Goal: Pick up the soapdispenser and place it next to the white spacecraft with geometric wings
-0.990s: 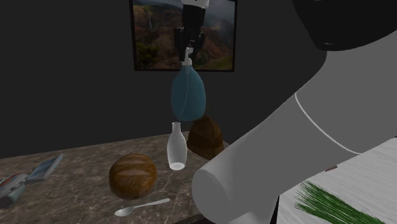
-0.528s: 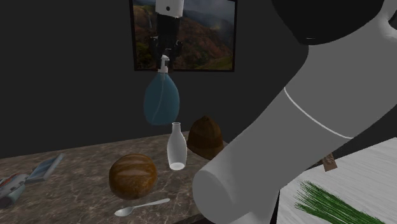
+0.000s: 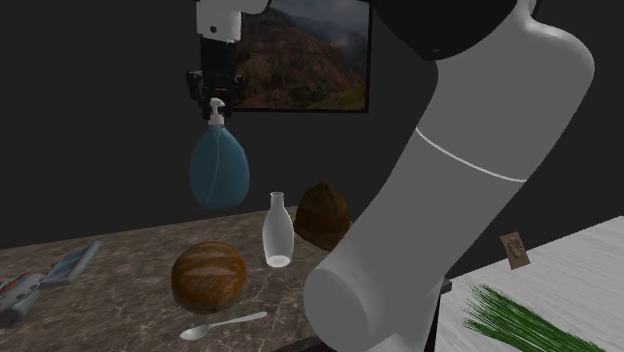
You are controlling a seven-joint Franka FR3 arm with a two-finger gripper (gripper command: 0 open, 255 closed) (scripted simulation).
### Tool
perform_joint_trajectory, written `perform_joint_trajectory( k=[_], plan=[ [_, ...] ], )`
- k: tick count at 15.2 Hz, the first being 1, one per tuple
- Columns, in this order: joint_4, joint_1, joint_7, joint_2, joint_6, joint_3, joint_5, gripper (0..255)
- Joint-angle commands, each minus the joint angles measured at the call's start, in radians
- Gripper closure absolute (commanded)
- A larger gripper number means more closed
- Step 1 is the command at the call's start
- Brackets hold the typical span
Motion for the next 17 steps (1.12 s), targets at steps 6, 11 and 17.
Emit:
perform_joint_trajectory(
  k=[6,11,17],
  plan=[
    [0.102,0.027,0.118,0.182,0.076,0.086,-0.013,255],
    [0.222,0.05,0.203,0.337,0.105,0.14,-0.047,255],
    [0.423,0.096,0.3,0.551,0.104,0.188,-0.112,255]
  ],
)
